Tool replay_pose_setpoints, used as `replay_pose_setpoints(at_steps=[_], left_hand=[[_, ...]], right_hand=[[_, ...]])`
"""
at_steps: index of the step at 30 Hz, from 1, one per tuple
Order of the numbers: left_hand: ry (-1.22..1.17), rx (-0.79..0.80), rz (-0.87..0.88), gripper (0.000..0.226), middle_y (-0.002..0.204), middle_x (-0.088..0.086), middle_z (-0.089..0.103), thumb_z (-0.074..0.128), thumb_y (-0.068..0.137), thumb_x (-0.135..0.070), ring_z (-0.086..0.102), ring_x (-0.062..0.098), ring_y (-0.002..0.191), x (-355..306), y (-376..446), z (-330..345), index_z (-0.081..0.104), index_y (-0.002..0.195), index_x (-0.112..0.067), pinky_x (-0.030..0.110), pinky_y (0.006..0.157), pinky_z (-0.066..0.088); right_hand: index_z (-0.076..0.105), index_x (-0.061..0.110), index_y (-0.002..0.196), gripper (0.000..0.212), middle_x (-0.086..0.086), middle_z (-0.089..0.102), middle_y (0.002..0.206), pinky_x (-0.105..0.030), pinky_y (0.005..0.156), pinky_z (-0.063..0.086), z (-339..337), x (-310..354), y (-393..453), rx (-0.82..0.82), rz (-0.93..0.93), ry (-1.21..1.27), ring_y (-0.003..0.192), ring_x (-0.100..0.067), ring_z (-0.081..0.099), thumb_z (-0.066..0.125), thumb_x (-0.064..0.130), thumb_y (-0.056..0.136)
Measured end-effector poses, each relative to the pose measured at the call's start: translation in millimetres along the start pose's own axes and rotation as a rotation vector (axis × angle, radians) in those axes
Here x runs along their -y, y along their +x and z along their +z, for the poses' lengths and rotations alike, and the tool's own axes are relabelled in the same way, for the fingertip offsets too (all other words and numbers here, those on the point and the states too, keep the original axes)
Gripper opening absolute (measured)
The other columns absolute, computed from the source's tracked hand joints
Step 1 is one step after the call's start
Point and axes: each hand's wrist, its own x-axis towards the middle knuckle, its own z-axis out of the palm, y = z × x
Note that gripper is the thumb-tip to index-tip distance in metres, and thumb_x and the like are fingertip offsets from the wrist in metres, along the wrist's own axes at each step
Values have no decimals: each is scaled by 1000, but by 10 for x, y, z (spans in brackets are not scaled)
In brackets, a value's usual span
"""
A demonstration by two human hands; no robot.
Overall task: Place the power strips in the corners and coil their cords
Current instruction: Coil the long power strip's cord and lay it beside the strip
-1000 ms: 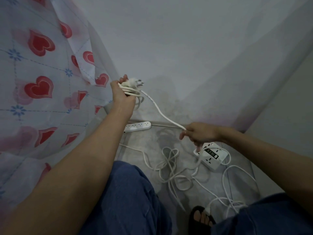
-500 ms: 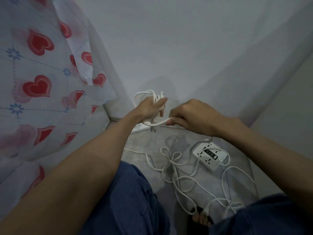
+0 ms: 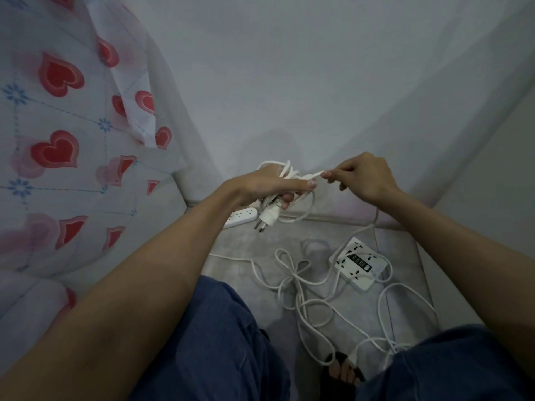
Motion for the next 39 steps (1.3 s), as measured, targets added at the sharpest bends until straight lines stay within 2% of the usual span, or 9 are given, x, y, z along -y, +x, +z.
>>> replay_pose_setpoints(at_steps=[3,11,17,20,23,27,30,34,39], left_hand=[[-133,-15,-59,24,53,-2,47,74,84,-26,44,11,46,-77,10,-38,63,90,-6,23,49,41],[-848,-15,-146,26,39,-10,41,56,86,-29,43,2,31,-254,-73,-194,49,74,-8,15,37,38],[-1367,-267,-127,31,42,-1,50,46,96,-24,52,14,31,-242,-14,-235,48,68,-8,17,40,46],[-1448,-554,-136,16,68,7,61,49,91,-11,62,22,48,-230,65,-241,53,77,-8,31,53,57],[-1496,-711,-163,10,92,2,62,50,89,-10,62,21,78,-173,126,-252,57,95,-13,32,83,54],[-1650,-798,-47,19,80,6,61,47,94,-10,59,24,72,-164,98,-341,57,77,-10,36,89,46],[-1699,-841,45,30,86,2,62,40,93,-10,61,21,91,-52,107,-481,52,67,-13,36,101,44],[-1622,-886,44,38,50,1,56,33,94,-10,53,16,63,78,95,-426,41,58,-16,28,66,45],[-1468,-942,41,37,37,1,48,35,94,-12,49,15,45,96,75,-425,36,57,-13,26,58,43]], right_hand=[[78,24,90,29,1,71,70,-25,53,36,70,-41,36,-47,76,109,59,-6,54,63,49,86],[70,11,104,27,-7,66,64,-21,44,44,330,-9,-101,116,222,576,47,-16,49,49,28,99],[60,4,80,36,-18,68,85,-19,63,52,548,77,-206,261,251,726,66,-16,64,35,15,104],[55,11,75,36,-11,69,87,-17,60,49,622,133,-276,438,315,773,65,-4,59,38,24,104],[54,12,81,31,-8,67,81,-14,55,39,653,188,-345,619,270,692,59,-5,54,37,25,104],[57,12,85,24,-5,56,70,-31,74,48,693,189,-415,665,178,456,69,-18,59,39,14,102],[54,11,89,16,-4,58,67,-33,73,50,621,262,-453,724,5,136,62,-18,61,44,19,100],[61,6,97,26,-1,65,59,-31,76,57,415,521,-480,722,-221,-153,54,-16,67,52,31,96],[68,9,93,24,-1,69,56,-30,70,60,269,701,-601,730,-291,-270,51,-14,70,59,31,92]])
